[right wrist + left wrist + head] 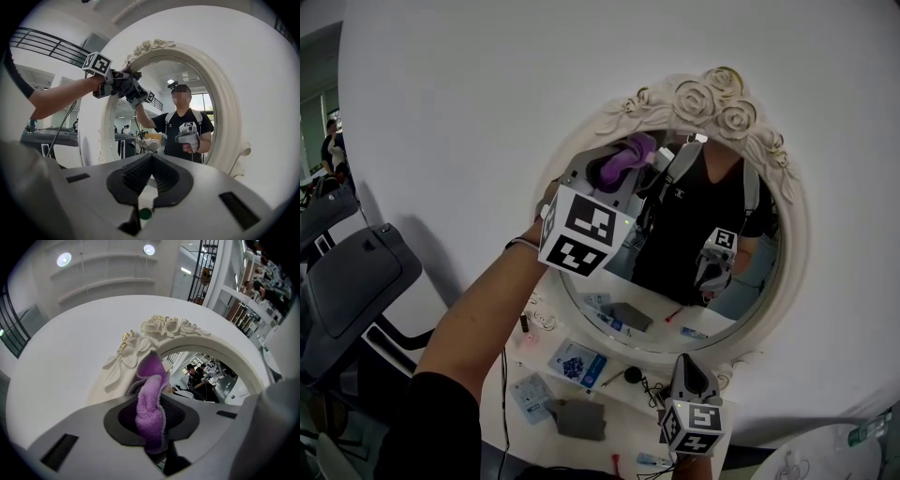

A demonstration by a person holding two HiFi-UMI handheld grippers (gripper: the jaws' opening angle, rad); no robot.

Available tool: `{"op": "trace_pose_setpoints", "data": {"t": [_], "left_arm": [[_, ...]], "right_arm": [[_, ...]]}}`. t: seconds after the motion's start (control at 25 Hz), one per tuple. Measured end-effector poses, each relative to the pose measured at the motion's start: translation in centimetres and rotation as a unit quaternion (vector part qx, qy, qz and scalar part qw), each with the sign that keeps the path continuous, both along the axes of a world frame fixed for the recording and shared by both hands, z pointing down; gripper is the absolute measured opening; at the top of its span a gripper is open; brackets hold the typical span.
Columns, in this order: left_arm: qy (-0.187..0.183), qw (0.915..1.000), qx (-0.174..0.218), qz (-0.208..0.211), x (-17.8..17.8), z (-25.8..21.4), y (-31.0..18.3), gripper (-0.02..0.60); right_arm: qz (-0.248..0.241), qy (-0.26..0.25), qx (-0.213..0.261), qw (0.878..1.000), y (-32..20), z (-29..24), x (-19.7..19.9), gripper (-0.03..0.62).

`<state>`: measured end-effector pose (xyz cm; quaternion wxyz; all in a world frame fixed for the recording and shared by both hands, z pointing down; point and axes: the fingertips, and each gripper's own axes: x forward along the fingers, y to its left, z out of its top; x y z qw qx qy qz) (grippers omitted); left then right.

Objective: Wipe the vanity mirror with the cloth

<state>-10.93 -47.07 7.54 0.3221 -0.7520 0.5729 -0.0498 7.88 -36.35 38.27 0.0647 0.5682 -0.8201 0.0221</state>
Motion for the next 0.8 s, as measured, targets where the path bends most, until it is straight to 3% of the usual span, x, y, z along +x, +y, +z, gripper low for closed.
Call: {"op": "trace_pose_setpoints", "data": {"t": [0.4, 0.8], "left_arm": [[-0.037, 0.9987, 0.031, -0.017, 0.2, 5.3, 0.2, 0.069], [-0.029, 0.9987, -0.005, -0.041, 0.0, 13.9, 0.0, 0.071]], "right_arm": [[0.006, 0.0, 0.001, 1.0, -0.2, 0.1, -0.1, 0.003], [0.022, -0.007, 0.0, 1.0, 0.8, 0.6, 0.5, 0.003]]}}
